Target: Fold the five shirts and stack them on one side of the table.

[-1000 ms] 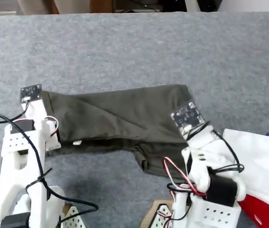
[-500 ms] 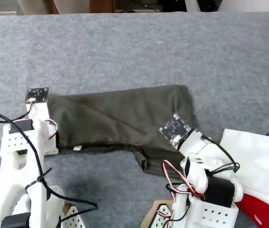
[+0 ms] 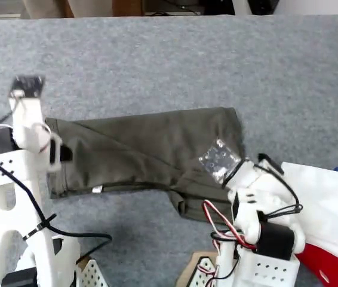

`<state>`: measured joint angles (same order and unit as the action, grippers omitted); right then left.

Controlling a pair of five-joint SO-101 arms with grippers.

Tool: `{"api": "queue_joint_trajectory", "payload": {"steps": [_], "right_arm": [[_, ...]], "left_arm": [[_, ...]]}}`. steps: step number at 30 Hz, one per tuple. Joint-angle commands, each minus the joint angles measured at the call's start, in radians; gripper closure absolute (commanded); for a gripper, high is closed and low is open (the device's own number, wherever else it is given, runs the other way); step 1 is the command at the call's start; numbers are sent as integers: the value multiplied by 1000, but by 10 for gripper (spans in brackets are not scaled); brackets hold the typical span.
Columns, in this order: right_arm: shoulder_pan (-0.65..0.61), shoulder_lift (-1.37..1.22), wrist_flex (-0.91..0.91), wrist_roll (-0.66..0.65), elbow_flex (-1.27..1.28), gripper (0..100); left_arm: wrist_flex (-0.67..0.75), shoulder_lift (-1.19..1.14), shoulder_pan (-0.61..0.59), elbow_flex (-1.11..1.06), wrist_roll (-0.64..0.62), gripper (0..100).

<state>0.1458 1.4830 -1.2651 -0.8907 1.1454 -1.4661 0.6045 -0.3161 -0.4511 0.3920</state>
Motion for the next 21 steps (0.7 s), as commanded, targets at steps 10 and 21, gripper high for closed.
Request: {"api": "queue_joint_trajectory", "payload": {"steps": [10,21], "right_arm": [[-148,-728,417,235,-265,941],[-148,-1448,566,390,-742,995]], "left_arm": [[534,-277,87,-146,-385,979],[535,-522,87,-52,-387,981]]}}
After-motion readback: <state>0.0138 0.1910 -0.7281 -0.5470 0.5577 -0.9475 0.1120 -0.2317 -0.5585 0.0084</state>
